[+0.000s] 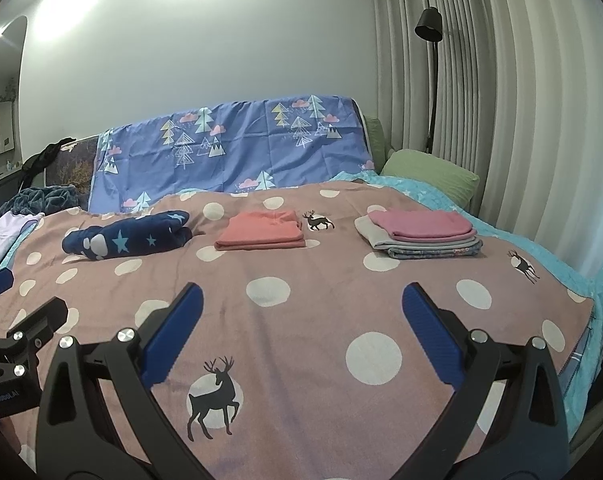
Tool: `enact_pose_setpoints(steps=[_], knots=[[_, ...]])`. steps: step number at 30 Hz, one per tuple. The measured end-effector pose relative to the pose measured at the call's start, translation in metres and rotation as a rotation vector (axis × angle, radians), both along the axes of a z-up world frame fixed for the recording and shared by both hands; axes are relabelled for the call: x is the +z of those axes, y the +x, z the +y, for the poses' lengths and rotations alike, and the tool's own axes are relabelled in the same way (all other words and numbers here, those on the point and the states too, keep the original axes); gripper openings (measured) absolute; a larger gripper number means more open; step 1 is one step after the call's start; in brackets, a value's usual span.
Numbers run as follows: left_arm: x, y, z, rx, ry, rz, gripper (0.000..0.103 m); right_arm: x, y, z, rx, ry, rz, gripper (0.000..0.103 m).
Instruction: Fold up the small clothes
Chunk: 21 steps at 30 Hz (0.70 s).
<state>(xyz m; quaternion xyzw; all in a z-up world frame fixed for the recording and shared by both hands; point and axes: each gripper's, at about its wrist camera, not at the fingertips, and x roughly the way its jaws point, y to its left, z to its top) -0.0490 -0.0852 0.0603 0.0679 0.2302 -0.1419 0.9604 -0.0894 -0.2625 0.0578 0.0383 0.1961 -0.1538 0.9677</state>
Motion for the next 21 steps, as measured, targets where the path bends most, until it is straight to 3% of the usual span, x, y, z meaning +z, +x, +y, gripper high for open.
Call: enact_pose_setpoints(steps=[21], knots=[[-0.0011, 0.0025, 0.0007, -0.003, 0.005, 0.006, 0.102, -0.0012, 0.0057, -0.0013, 0.003, 0.001, 0.010, 0.101]])
